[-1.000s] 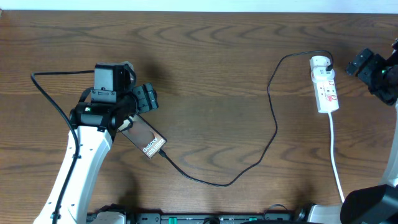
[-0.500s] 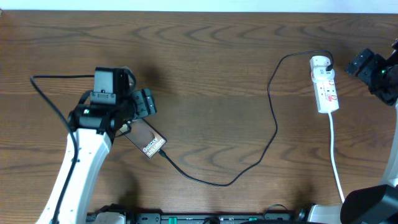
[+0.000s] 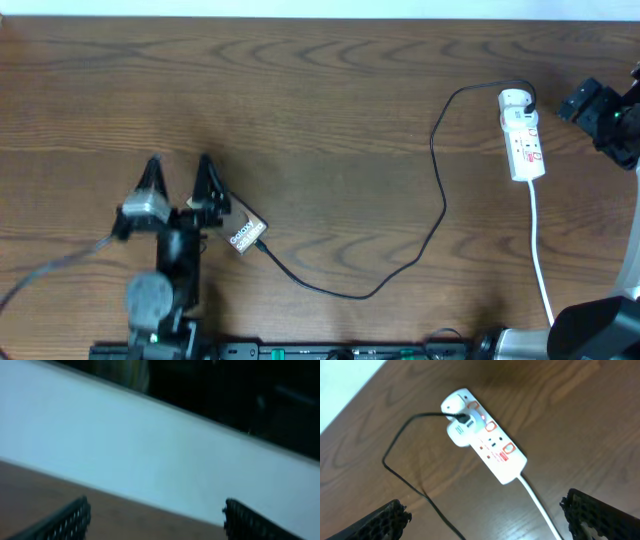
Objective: Plug charger to phone and switch on socket
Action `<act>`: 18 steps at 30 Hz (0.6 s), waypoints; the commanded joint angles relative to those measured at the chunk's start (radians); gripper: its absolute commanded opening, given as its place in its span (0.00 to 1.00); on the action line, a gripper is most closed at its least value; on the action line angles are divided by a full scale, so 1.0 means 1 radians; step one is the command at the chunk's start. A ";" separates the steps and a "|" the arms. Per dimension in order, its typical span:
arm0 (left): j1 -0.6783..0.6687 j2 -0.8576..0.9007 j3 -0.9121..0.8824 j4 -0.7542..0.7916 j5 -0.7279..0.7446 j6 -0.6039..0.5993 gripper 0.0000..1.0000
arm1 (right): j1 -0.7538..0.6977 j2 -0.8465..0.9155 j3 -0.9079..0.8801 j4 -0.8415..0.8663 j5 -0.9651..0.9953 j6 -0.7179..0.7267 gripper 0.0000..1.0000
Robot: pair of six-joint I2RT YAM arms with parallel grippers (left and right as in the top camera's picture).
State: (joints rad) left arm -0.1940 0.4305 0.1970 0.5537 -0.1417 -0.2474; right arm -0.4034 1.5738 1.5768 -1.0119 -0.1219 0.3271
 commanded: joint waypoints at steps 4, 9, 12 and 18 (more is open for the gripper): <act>0.031 -0.208 -0.078 -0.138 0.096 0.279 0.84 | -0.003 -0.008 0.009 -0.003 0.005 0.009 0.99; 0.139 -0.334 -0.087 -0.371 0.287 0.336 0.84 | -0.003 -0.008 0.009 -0.002 0.005 0.009 0.99; 0.188 -0.422 -0.133 -0.396 0.288 0.321 0.84 | -0.003 -0.008 0.009 -0.002 0.004 0.009 0.99; 0.235 -0.430 -0.193 -0.454 0.176 0.105 0.84 | -0.003 -0.008 0.009 -0.003 0.005 0.009 0.99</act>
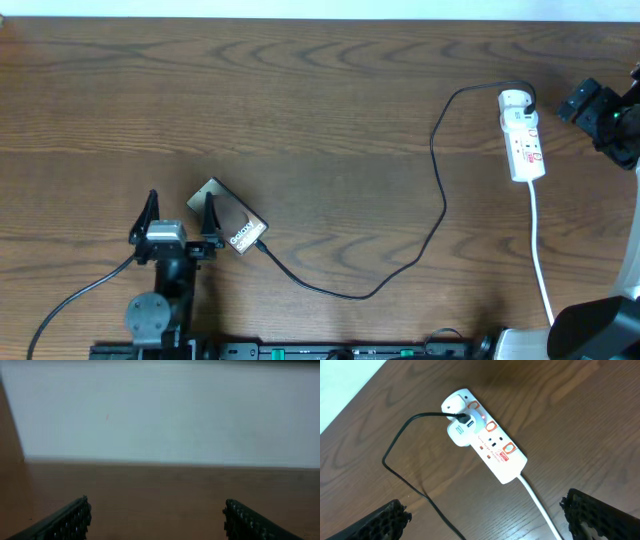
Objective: Plug charger to phone and switch on socket
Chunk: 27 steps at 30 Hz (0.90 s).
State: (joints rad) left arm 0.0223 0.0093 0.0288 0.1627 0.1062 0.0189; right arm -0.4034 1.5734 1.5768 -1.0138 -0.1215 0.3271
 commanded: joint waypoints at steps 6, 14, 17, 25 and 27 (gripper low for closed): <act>0.019 -0.008 -0.025 -0.230 -0.221 -0.302 0.84 | -0.003 -0.008 0.009 -0.001 0.004 0.009 0.99; 0.019 -0.008 -0.024 -0.233 -0.194 -0.248 0.84 | -0.003 -0.008 0.009 -0.001 0.004 0.009 0.99; 0.019 -0.008 -0.024 -0.233 -0.196 -0.248 0.84 | -0.003 -0.008 0.009 -0.001 0.004 0.009 0.99; 0.018 -0.005 -0.024 -0.230 -0.196 -0.248 0.84 | -0.003 -0.008 0.009 -0.001 0.004 0.009 0.99; 0.018 -0.005 -0.024 -0.230 -0.196 -0.248 0.84 | -0.003 -0.008 0.009 -0.001 0.004 0.009 0.99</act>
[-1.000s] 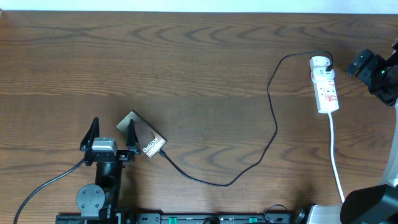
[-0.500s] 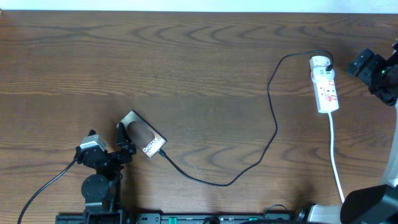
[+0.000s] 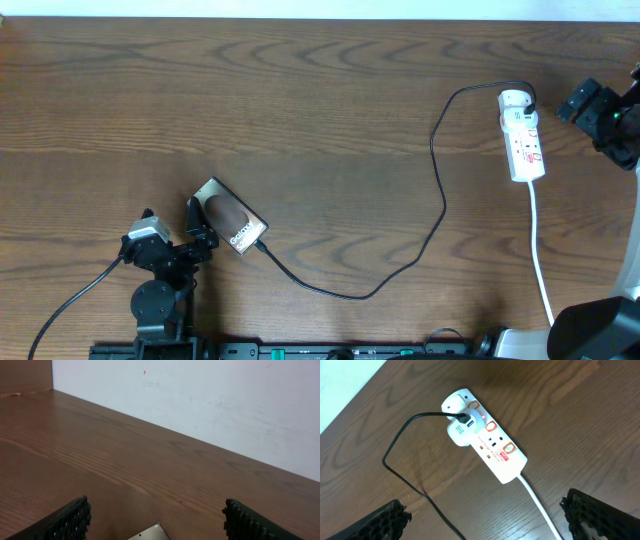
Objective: Plug charger to phone and switch on socket
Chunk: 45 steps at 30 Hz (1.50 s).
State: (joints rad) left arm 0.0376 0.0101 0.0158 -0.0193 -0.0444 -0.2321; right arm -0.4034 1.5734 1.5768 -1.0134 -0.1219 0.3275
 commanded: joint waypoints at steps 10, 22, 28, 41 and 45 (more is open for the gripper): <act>0.003 -0.006 -0.011 -0.048 -0.046 0.003 0.84 | -0.003 -0.008 0.009 -0.001 0.004 0.008 0.99; 0.003 -0.006 -0.011 -0.048 -0.046 0.003 0.84 | -0.002 -0.002 0.007 -0.001 0.010 0.008 0.99; 0.003 -0.006 -0.011 -0.048 -0.046 0.003 0.84 | 0.008 -0.086 -0.016 0.027 0.039 0.017 0.99; 0.003 -0.006 -0.011 -0.048 -0.046 0.003 0.84 | 0.322 -0.673 -0.900 1.216 0.229 0.016 0.99; 0.003 -0.006 -0.011 -0.048 -0.046 0.003 0.84 | 0.358 -0.840 -1.161 1.550 0.229 0.016 0.99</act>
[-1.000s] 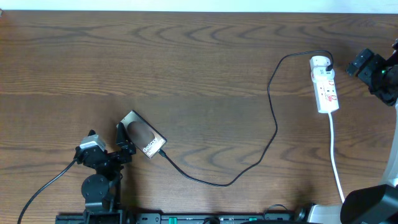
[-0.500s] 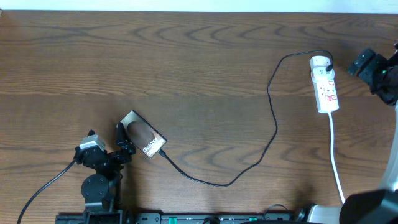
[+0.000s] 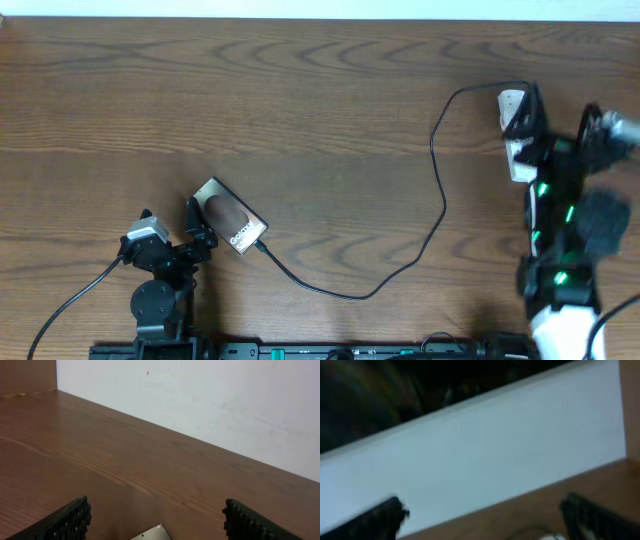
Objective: Plug charger to phone and switch on socket
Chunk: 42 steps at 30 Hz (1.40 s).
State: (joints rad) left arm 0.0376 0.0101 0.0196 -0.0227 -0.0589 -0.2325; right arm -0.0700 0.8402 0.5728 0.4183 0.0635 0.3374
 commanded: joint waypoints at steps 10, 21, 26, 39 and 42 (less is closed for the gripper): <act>0.003 -0.006 -0.015 -0.044 -0.031 0.003 0.84 | 0.032 -0.411 -0.466 0.213 0.088 0.006 0.99; 0.003 -0.006 -0.015 -0.044 -0.031 0.003 0.84 | 0.034 -0.750 -0.567 -0.109 0.119 0.006 0.99; 0.003 -0.006 -0.015 -0.044 -0.031 0.003 0.84 | 0.034 -0.837 -0.567 -0.248 0.120 0.006 0.99; 0.003 -0.006 -0.015 -0.044 -0.031 0.003 0.84 | 0.046 -0.835 -0.568 -0.481 0.087 0.010 0.99; 0.003 -0.006 -0.015 -0.044 -0.031 0.003 0.84 | 0.046 -0.835 -0.568 -0.482 0.087 0.008 0.99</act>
State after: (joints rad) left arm 0.0376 0.0101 0.0204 -0.0235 -0.0589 -0.2325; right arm -0.0349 0.0120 0.0063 -0.0555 0.1616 0.3386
